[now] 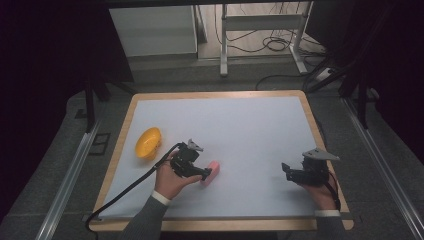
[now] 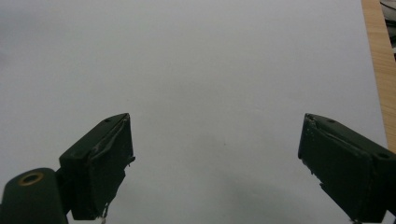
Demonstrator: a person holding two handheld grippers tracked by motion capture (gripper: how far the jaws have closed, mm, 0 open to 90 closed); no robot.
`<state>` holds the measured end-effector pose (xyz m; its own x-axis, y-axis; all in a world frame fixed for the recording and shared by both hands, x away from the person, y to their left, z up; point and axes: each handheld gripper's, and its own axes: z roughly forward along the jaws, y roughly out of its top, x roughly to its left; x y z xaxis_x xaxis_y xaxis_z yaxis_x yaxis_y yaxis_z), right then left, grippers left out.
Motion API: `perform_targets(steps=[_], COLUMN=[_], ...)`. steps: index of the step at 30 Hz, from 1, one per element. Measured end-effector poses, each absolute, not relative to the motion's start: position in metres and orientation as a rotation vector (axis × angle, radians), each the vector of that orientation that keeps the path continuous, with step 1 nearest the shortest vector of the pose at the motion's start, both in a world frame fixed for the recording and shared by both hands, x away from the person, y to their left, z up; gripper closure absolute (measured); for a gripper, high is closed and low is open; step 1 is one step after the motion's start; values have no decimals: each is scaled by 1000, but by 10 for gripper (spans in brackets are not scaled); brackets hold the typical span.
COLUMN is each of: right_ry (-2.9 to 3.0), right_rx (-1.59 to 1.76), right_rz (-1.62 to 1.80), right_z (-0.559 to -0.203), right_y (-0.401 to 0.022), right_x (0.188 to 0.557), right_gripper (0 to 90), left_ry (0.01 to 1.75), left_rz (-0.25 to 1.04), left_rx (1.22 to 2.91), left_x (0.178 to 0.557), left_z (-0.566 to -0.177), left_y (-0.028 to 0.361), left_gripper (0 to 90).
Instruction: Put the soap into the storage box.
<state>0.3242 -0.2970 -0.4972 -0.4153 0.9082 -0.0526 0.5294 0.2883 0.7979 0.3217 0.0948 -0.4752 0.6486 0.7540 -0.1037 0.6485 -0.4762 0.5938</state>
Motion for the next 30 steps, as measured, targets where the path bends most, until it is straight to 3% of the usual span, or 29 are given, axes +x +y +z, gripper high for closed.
perform_targets(steps=[20, 30], right_ry=[2057, 2057], right_rx=[1283, 1286], right_rz=[973, 966], right_z=[-498, -499], right_y=[-297, -298], right_x=[325, 326], right_gripper=[100, 100], left_ry=[1113, 1141], left_rz=[189, 183], left_rx=[2318, 2336], left_x=[328, 330], left_z=[-493, -502], left_y=[70, 66], left_gripper=[271, 366])
